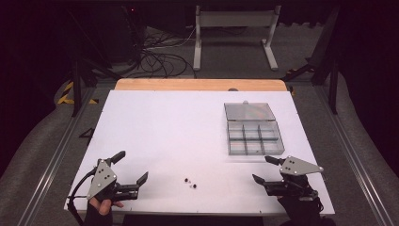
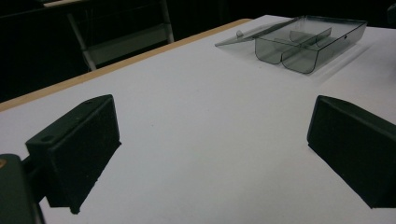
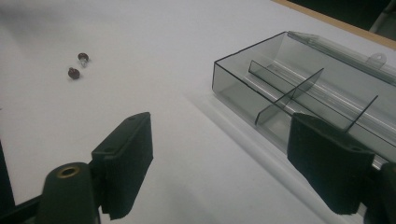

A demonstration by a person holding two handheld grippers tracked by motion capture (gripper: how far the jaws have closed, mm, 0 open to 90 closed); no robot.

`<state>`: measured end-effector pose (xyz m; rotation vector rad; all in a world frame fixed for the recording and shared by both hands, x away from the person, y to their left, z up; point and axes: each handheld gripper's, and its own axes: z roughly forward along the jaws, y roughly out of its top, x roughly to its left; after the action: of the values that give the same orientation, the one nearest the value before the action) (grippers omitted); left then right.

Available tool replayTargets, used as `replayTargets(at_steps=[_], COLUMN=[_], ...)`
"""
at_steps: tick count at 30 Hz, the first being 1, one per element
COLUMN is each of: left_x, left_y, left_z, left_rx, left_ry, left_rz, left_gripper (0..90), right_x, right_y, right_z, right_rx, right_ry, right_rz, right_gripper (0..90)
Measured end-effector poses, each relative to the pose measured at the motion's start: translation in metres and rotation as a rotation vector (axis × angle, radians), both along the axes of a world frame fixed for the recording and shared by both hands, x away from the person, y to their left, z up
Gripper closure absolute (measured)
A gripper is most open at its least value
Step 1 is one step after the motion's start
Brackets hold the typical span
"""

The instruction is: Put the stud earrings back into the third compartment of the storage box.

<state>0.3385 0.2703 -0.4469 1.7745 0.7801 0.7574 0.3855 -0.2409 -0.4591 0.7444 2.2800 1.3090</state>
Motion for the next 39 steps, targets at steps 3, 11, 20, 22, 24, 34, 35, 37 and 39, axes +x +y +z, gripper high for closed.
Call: replayTargets(at_steps=[3, 11, 20, 22, 24, 34, 35, 37, 39], left_x=[0.0, -0.001, -0.002, -0.002, -0.002, -0.002, -0.002, -0.002, -0.002], left_y=[-0.001, 0.0, 0.0, 0.001, 0.001, 0.001, 0.001, 0.001, 0.001], left_z=[0.0, 0.001, 0.001, 0.002, 0.002, 0.002, 0.002, 0.002, 0.002], left_rx=[0.013, 0.003, 0.007, 0.009, 0.007, 0.003, 0.003, 0.011, 0.011], left_ry=[-0.007, -0.008, -0.01, -0.012, -0.01, -0.006, -0.006, -0.005, -0.005], left_rz=[0.011, 0.009, 0.011, 0.012, 0.014, 0.011, 0.011, 0.009, 0.008], left_gripper=[3.1, 3.1, 3.1, 3.0, 3.1, 3.2, 3.3, 3.5, 3.5], right_x=[0.0, 0.0, 0.0, 0.001, 0.002, 0.01, 0.01, 0.011, 0.013], right_y=[0.0, 0.002, 0.007, 0.008, 0.011, 0.035, 0.038, 0.044, 0.051], right_z=[0.0, 0.001, 0.005, 0.006, 0.008, 0.022, 0.023, 0.026, 0.029], right_rx=[-0.005, -0.023, -0.036, -0.037, -0.039, -0.051, -0.051, -0.055, -0.056], right_ry=[0.0, -0.003, 0.004, 0.003, 0.01, 0.026, 0.026, 0.022, 0.021], right_rz=[0.0, 0.002, 0.017, 0.02, 0.026, 0.088, 0.095, 0.11, 0.124], right_gripper=[23.2, 23.4, 24.0, 24.1, 24.2, 24.4, 24.5, 24.6, 24.6])
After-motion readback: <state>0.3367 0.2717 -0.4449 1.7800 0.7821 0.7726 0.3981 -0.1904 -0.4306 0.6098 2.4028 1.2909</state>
